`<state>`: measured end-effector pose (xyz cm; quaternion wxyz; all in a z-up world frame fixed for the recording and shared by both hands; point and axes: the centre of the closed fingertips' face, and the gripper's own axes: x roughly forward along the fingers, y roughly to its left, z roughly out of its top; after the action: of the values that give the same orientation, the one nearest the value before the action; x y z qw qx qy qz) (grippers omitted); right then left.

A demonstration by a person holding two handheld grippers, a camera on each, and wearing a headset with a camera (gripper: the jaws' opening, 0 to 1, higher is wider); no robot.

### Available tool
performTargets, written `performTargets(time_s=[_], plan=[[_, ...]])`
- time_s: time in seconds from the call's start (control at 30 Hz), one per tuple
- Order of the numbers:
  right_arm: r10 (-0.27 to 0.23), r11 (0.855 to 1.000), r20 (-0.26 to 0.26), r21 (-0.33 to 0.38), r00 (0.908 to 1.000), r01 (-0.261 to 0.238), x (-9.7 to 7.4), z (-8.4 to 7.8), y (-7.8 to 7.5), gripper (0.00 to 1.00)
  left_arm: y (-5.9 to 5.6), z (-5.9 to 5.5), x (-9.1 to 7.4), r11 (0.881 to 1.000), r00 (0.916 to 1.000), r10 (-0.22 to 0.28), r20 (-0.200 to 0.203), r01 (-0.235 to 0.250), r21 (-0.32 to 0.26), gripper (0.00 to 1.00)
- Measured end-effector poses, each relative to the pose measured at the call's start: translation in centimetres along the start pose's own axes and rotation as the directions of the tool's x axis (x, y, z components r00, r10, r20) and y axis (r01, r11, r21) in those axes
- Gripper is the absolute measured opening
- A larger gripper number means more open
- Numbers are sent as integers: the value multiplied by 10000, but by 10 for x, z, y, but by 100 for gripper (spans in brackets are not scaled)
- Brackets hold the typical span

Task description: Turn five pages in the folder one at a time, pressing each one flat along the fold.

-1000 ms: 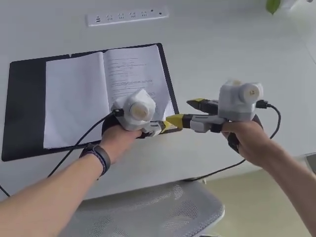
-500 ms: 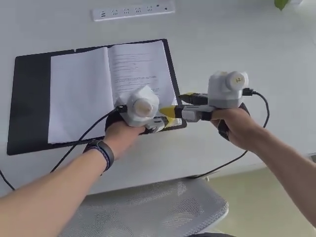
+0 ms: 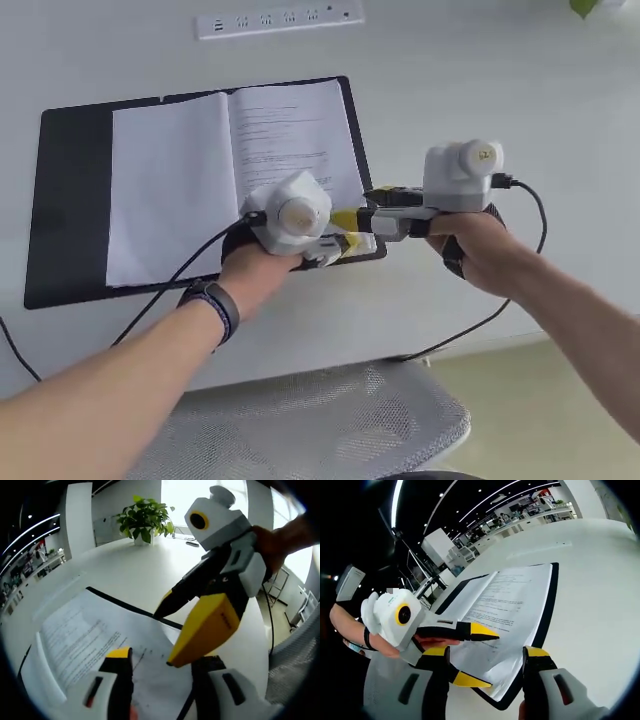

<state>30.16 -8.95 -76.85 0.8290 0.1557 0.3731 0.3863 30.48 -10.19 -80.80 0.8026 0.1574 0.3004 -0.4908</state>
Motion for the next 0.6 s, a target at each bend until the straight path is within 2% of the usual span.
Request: performTargets(time_s=[0.1,0.23,0.33,0.43,0.53,0.6], plan=[[38,9998,37,189,10000,-39,1,-1,-1,56,1,0,0,10000,10000,-2,2,2,-8,46],[71,9975,329,698,9994,-94,0,1,-5,51,1,0,0,10000,10000,-7,0,7,-31,46],[-168,9914,611,1306,9980,87,0,3,-16,40,1,0,0,10000,10000,-15,0,15,-40,46],[-214,9806,931,1960,9954,27,-2,6,-21,27,1,0,0,9999,10000,-5,11,5,-104,45],[-329,9777,963,2094,9948,121,-2,5,-26,18,1,0,0,9999,10000,-13,11,13,-137,46],[-399,9700,1035,2426,9938,137,-1,5,-27,14,1,0,0,9999,10000,-18,13,18,-145,46]])
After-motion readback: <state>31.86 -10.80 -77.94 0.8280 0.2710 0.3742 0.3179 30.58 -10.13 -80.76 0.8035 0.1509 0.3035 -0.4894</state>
